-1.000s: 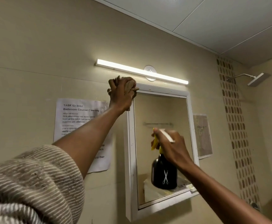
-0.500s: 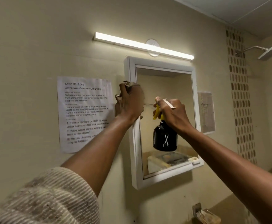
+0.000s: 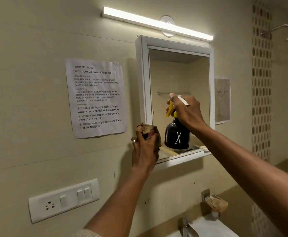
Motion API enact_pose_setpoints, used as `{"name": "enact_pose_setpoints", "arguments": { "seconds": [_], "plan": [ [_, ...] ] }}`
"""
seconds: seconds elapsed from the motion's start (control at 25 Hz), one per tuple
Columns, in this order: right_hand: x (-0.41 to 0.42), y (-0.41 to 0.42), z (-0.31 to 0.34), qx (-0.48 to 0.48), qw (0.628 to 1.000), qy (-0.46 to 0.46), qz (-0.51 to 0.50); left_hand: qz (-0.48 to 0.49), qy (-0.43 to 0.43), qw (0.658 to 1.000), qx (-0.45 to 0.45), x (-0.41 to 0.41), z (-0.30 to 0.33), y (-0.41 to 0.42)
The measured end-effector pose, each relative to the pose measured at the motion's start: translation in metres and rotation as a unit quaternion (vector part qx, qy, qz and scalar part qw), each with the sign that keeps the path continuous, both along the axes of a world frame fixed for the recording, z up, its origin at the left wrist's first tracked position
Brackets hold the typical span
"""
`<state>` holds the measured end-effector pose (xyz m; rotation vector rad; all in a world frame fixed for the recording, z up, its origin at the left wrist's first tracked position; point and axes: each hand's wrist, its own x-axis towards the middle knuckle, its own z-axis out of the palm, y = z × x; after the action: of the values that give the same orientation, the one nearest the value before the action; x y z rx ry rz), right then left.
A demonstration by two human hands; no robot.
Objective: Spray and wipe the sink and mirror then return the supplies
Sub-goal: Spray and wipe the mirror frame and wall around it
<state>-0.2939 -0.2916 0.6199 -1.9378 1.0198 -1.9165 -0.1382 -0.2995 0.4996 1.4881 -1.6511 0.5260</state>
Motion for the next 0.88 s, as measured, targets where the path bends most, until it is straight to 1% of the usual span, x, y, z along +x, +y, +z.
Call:
{"name": "enact_pose_setpoints", "arguments": {
  "seconds": [0.2,0.32,0.4,0.48,0.52,0.6,0.68,0.8,0.88],
  "plan": [
    [-0.012,0.011,-0.02,0.042,0.999,-0.015,0.009,-0.001,0.011,0.999,0.041,0.0,-0.073,0.003],
    [-0.021,0.018,-0.03,0.052,0.999,-0.015,0.007,-0.007,0.034,0.995,0.096,-0.002,-0.11,0.009],
    [-0.026,0.023,-0.032,0.057,0.998,-0.016,0.007,-0.036,0.045,0.987,0.148,0.006,-0.128,0.013],
    [-0.029,0.028,-0.033,0.057,0.998,-0.013,0.015,-0.093,0.091,0.974,0.185,0.022,-0.138,0.022],
    [-0.03,0.03,-0.032,0.05,0.999,-0.007,0.019,-0.112,0.121,0.968,0.188,0.03,-0.138,0.029],
    [-0.028,0.033,-0.026,0.03,0.999,0.009,0.025,-0.133,0.189,0.96,0.16,0.04,-0.125,0.042],
    [-0.026,0.033,-0.015,0.011,0.999,0.009,0.032,-0.153,0.24,0.955,0.086,0.044,-0.085,0.049],
    [-0.022,0.027,0.009,-0.019,0.999,-0.001,0.032,-0.167,0.231,0.955,-0.082,0.045,0.008,0.046],
    [-0.022,0.021,0.025,-0.039,0.999,-0.009,0.031,-0.17,0.2,0.953,-0.154,0.039,0.078,0.038]
  ]
}}
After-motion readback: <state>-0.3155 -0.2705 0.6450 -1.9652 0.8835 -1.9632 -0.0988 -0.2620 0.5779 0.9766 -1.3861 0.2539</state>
